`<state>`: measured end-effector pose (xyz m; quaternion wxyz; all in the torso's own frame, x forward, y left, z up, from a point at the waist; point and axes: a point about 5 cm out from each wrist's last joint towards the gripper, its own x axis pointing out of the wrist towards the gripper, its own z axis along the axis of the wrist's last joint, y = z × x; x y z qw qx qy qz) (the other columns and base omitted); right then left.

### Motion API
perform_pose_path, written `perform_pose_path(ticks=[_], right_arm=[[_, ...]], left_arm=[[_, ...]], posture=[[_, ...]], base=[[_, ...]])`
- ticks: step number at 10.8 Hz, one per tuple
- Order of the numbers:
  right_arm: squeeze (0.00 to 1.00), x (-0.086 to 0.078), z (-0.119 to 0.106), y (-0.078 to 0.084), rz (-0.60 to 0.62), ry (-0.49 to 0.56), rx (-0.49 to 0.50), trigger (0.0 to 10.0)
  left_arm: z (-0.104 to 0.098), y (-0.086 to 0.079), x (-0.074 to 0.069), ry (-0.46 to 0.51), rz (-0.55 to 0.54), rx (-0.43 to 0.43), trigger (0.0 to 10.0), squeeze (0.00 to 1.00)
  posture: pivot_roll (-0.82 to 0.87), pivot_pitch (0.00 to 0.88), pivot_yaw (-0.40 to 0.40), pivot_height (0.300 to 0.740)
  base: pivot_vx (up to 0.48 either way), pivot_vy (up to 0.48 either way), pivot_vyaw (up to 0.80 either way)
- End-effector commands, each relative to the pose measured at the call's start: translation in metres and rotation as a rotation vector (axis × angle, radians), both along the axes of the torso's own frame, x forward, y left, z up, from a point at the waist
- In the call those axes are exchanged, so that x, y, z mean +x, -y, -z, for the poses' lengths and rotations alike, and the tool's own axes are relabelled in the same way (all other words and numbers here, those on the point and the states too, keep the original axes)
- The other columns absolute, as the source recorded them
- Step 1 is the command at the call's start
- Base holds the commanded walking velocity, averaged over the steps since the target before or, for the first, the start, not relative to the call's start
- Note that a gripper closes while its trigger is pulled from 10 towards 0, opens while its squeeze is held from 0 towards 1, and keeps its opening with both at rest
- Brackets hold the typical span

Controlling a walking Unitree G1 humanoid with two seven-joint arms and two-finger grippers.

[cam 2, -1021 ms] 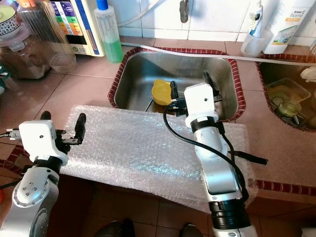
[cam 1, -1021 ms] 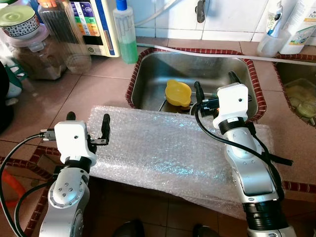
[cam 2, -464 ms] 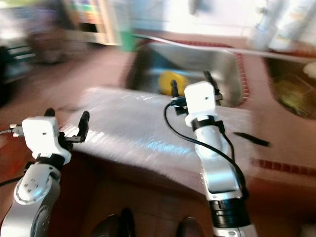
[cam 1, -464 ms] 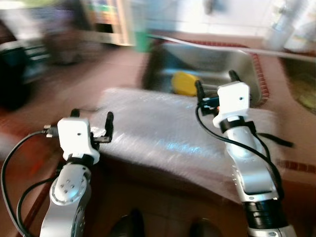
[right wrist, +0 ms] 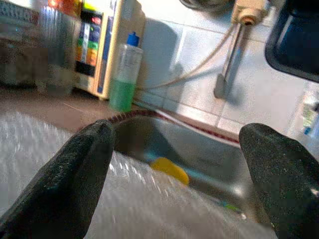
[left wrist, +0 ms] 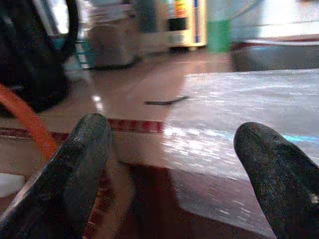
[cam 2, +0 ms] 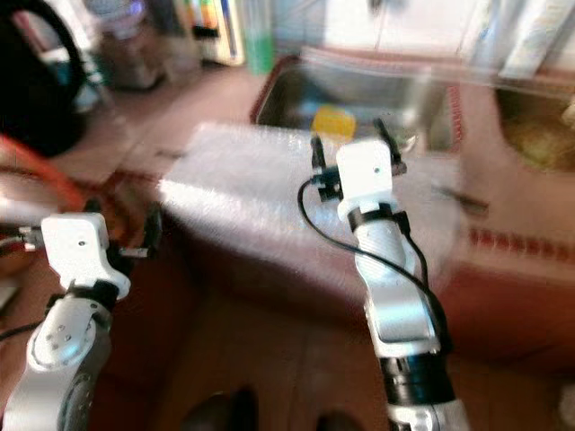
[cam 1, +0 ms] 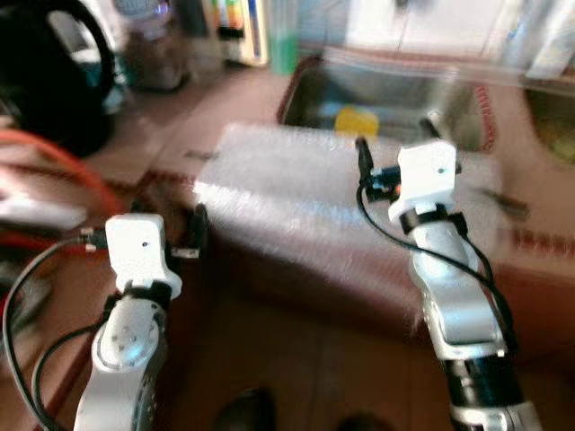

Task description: Kitchen organization

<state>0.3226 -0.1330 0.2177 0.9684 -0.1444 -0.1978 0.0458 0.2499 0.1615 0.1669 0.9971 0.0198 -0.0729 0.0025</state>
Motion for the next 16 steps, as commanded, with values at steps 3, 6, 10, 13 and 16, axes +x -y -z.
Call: perform_pose_path(ticks=[3,6,10,13,16], right_arm=[[1.00,0.003,-0.004,-0.001,-0.008,0.013,0.002,10.0],[1.00,0.006,-0.005,-0.005,-0.023,0.012,0.000,10.0],[0.93,0.006,-0.002,-0.012,-0.057,0.005,-0.028,10.0],[0.00,0.004,-0.003,-0.018,-0.089,0.023,-0.061,10.0],[0.00,0.003,-0.002,-0.022,-0.106,0.025,-0.062,10.0]], left_arm=[[0.002,-0.001,-0.001,-0.008,0.002,0.020,10.0,0.00],[0.004,-0.001,-0.002,-0.010,-0.003,0.022,10.0,0.00],[0.006,-0.001,-0.003,-0.002,-0.025,0.029,10.0,0.00],[0.001,-0.002,-0.003,0.023,-0.033,0.038,10.0,0.00],[0.002,0.000,-0.002,0.021,-0.040,0.095,10.0,0.00]], posture=[[-0.04,0.166,0.053,0.740],[-0.04,0.160,0.043,0.740],[-0.03,0.160,0.036,0.740],[-0.03,0.165,0.035,0.740],[-0.03,0.170,0.046,0.740]], base=[[-0.263,0.000,0.00],[-0.178,0.000,0.00],[0.000,0.000,0.00],[0.000,0.000,0.67],[0.000,0.000,0.80]])
